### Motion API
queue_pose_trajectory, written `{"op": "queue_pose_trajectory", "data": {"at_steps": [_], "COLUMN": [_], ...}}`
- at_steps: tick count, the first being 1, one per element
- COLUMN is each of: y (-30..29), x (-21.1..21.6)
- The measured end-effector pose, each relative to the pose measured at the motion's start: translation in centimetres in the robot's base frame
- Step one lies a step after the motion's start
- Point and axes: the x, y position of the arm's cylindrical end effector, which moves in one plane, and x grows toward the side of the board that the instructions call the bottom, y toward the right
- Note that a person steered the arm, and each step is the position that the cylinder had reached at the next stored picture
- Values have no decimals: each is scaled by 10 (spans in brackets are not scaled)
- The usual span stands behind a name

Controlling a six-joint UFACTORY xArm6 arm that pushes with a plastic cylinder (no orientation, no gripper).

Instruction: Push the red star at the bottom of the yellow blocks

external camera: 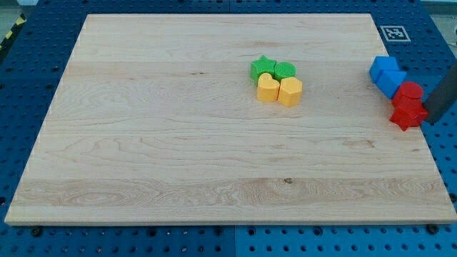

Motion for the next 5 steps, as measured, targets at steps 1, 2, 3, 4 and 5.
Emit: {"op": "queue_pose_trajectory", "data": {"at_steps": [1,2,3,4,5], "y": [-26,-52,-74,-100,-115], "x": [1,1,1,4,4]}}
